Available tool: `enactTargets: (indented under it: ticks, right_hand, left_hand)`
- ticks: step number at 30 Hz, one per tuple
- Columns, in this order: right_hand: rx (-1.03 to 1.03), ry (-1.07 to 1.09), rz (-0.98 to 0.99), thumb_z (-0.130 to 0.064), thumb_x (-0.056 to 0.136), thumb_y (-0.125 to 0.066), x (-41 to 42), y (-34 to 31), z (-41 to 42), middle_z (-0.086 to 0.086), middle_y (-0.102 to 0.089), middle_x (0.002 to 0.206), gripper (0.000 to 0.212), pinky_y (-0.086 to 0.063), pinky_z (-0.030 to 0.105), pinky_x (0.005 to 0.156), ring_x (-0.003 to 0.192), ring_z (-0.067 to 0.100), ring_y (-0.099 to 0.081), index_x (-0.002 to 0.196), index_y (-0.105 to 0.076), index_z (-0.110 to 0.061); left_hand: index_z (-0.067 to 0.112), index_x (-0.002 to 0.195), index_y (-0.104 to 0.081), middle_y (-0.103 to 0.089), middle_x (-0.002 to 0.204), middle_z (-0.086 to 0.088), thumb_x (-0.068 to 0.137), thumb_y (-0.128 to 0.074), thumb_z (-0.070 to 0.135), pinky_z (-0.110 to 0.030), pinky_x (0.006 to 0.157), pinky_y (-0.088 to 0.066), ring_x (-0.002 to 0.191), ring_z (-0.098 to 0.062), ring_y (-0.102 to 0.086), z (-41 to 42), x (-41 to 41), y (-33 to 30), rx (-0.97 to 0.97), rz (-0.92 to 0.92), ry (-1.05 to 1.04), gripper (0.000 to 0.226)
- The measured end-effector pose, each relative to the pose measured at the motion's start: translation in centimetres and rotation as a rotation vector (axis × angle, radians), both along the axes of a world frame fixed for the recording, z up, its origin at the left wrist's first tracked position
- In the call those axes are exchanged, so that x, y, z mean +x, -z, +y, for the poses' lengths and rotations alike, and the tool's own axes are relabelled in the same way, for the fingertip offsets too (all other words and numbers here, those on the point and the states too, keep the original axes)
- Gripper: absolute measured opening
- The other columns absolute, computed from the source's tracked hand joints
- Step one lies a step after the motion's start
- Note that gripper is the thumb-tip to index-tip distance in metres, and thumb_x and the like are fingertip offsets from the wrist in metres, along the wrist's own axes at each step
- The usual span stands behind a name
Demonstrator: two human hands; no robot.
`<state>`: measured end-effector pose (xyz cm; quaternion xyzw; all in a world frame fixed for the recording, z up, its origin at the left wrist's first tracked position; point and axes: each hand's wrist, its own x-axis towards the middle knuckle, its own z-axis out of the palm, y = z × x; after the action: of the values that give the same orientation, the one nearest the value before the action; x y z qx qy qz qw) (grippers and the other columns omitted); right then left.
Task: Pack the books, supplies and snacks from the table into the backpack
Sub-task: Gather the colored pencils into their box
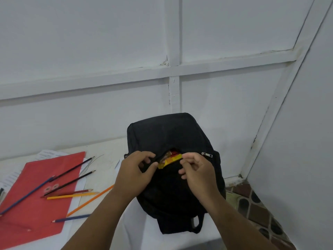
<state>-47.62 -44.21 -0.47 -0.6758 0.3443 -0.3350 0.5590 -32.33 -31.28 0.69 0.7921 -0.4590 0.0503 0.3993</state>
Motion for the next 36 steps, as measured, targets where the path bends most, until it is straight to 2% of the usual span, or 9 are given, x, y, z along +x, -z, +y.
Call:
enactTargets:
  ticks: [5, 11, 17, 20, 24, 26, 31, 33, 36]
  right_hand:
    - [-0.080, -0.059, -0.024, -0.013, 0.095, -0.062, 1.4, 0.1, 3.0, -0.012, -0.071, 0.083, 0.017, -0.060, 0.027, 0.070, 0.074, 0.006, -0.071, 0.094, -0.068, -0.030]
    - [-0.150, -0.283, -0.076, -0.012, 0.095, -0.061, 6.1, 0.3, 8.7, -0.012, -0.071, 0.084, 0.019, -0.060, 0.027, 0.069, 0.080, 0.011, -0.070, 0.099, -0.069, -0.029]
    - [-0.097, -0.468, -0.060, -0.010, 0.093, -0.063, 12.7, 1.8, 14.7, -0.009, -0.070, 0.085, 0.025, -0.060, 0.037, 0.070, 0.077, 0.018, -0.068, 0.094, -0.069, -0.034]
    - [-0.103, -0.567, 0.003, -0.014, 0.093, -0.062, 16.8, 2.5, 18.2, -0.011, -0.069, 0.085, 0.023, -0.059, 0.034, 0.071, 0.078, 0.015, -0.067, 0.093, -0.068, -0.036]
    - [-0.094, -0.656, 0.034, -0.013, 0.093, -0.062, 23.8, 3.1, 24.6, -0.014, -0.071, 0.087, 0.023, -0.053, 0.019, 0.071, 0.081, 0.006, -0.067, 0.093, -0.068, -0.034]
    - [-0.106, -0.687, 0.049, -0.013, 0.092, -0.062, 27.7, 3.5, 28.3, -0.013, -0.072, 0.091, 0.022, -0.052, 0.018, 0.075, 0.083, 0.004, -0.066, 0.096, -0.069, -0.034]
    - [-0.144, -0.735, 0.132, -0.011, 0.091, -0.061, 37.3, 3.7, 36.8, -0.007, -0.070, 0.091, 0.026, -0.048, 0.009, 0.067, 0.080, 0.002, -0.064, 0.100, -0.065, -0.034]
    - [-0.130, -0.739, 0.149, -0.008, 0.090, -0.063, 41.0, 3.9, 39.5, -0.008, -0.068, 0.096, 0.027, -0.047, 0.007, 0.065, 0.082, 0.005, -0.064, 0.103, -0.064, -0.031]
    - [-0.163, -0.745, 0.235, -0.013, 0.090, -0.065, 46.0, 4.9, 42.7, -0.011, -0.065, 0.105, 0.028, -0.049, 0.010, 0.069, 0.085, 0.005, -0.064, 0.112, -0.063, -0.030]
  left_hand:
    - [0.021, 0.101, -0.074, -0.063, 0.081, 0.016, 0.084, -0.077, 0.014, -0.006, 0.068, -0.043, 0.080, -0.001, -0.059, 3.2, -0.1, 1.2, -0.041, 0.032, -0.039, 0.019]
    - [0.025, 0.097, -0.073, -0.066, 0.079, 0.013, 0.086, -0.074, 0.015, -0.010, 0.060, -0.042, 0.075, -0.012, -0.061, 10.1, 2.2, 2.3, -0.086, 0.178, -0.262, 0.015]
    - [0.026, 0.091, -0.074, -0.069, 0.078, 0.008, 0.086, -0.073, 0.012, -0.010, 0.060, -0.041, 0.075, -0.011, -0.061, 18.4, 6.9, 2.8, -0.159, 0.258, -0.435, 0.016]
    - [0.028, 0.090, -0.074, -0.070, 0.085, 0.017, 0.086, -0.073, 0.013, -0.009, 0.063, -0.043, 0.076, -0.009, -0.061, 23.2, 10.2, 3.4, -0.190, 0.285, -0.519, 0.015]
    - [0.030, 0.094, -0.074, -0.069, 0.083, 0.011, 0.085, -0.075, 0.014, -0.016, 0.066, -0.046, 0.079, -0.007, -0.063, 30.7, 16.5, 4.0, -0.207, 0.294, -0.653, 0.018]
    - [0.030, 0.096, -0.073, -0.070, 0.089, 0.010, 0.084, -0.075, 0.014, -0.020, 0.068, -0.047, 0.084, -0.006, -0.064, 35.1, 20.5, 4.2, -0.200, 0.310, -0.707, 0.020]
    - [0.028, 0.108, -0.070, -0.065, 0.106, 0.012, 0.082, -0.077, 0.016, -0.029, 0.085, -0.049, 0.099, -0.007, -0.056, 45.5, 30.9, 4.5, -0.039, 0.230, -0.758, 0.029]
    - [0.022, 0.113, -0.070, -0.066, 0.114, 0.006, 0.080, -0.080, 0.016, -0.031, 0.095, -0.042, 0.104, -0.007, -0.052, 48.8, 35.7, 4.6, 0.052, 0.158, -0.726, 0.035]
    - [0.017, 0.129, -0.061, -0.057, 0.136, -0.005, 0.075, -0.085, 0.025, -0.036, 0.109, -0.031, 0.128, -0.026, -0.046, 53.0, 43.4, 6.1, 0.296, 0.172, -0.670, 0.060]
